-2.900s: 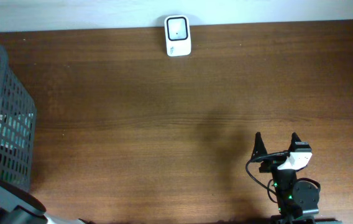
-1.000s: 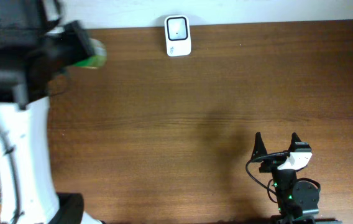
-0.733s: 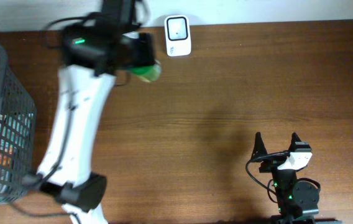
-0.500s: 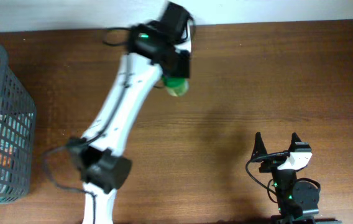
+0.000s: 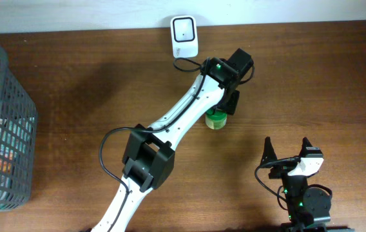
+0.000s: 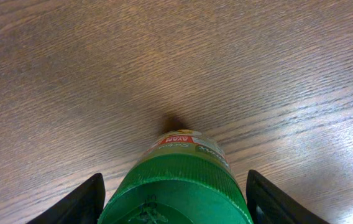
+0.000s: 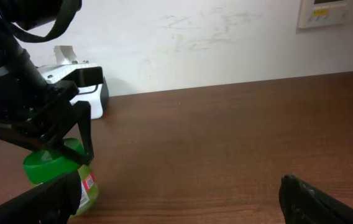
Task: Scan the item barcode
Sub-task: 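Carry the jar toward the scanner and set it on the table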
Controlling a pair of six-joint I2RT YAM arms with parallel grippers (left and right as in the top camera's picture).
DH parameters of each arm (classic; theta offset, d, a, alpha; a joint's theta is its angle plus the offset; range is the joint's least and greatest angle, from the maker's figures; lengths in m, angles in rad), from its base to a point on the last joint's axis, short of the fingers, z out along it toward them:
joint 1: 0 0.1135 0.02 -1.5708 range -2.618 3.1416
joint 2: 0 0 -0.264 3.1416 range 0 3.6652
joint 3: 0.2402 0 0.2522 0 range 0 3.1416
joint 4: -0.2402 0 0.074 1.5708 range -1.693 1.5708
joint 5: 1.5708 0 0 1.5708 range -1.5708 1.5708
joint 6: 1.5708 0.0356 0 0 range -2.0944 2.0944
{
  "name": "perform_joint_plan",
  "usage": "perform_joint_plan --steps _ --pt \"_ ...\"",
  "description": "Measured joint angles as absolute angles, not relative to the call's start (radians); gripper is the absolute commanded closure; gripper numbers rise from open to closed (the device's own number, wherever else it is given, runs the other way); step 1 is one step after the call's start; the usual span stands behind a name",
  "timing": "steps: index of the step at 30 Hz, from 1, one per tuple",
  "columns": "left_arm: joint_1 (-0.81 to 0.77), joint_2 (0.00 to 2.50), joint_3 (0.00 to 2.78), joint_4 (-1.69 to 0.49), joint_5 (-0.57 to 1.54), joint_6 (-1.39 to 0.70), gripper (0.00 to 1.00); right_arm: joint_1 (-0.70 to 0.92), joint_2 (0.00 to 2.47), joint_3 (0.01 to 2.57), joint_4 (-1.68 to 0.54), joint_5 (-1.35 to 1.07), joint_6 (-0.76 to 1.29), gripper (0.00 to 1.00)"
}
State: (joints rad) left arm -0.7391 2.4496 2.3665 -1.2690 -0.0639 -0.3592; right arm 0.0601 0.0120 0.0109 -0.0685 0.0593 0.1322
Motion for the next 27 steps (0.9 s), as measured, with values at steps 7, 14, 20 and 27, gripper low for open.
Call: perform_joint_plan --steps 7,14,20,27 --pt "-0.745 2.450 2.366 -1.263 -0.064 -0.348 0.13 0.060 0.012 0.011 -0.068 0.059 0.133 0.02" --pt "-0.741 2.451 2.438 -1.310 -0.064 -0.321 0.12 0.060 0.012 0.011 -0.068 0.059 0.133 0.02" --pt "-0.684 2.441 2.717 -1.427 -0.065 -0.237 0.07 0.060 0.012 0.011 -0.068 0.059 0.132 0.02" --pt "-0.533 2.325 2.907 -1.515 -0.066 -0.186 0.07 0.060 0.012 0.011 -0.068 0.059 0.133 0.02"
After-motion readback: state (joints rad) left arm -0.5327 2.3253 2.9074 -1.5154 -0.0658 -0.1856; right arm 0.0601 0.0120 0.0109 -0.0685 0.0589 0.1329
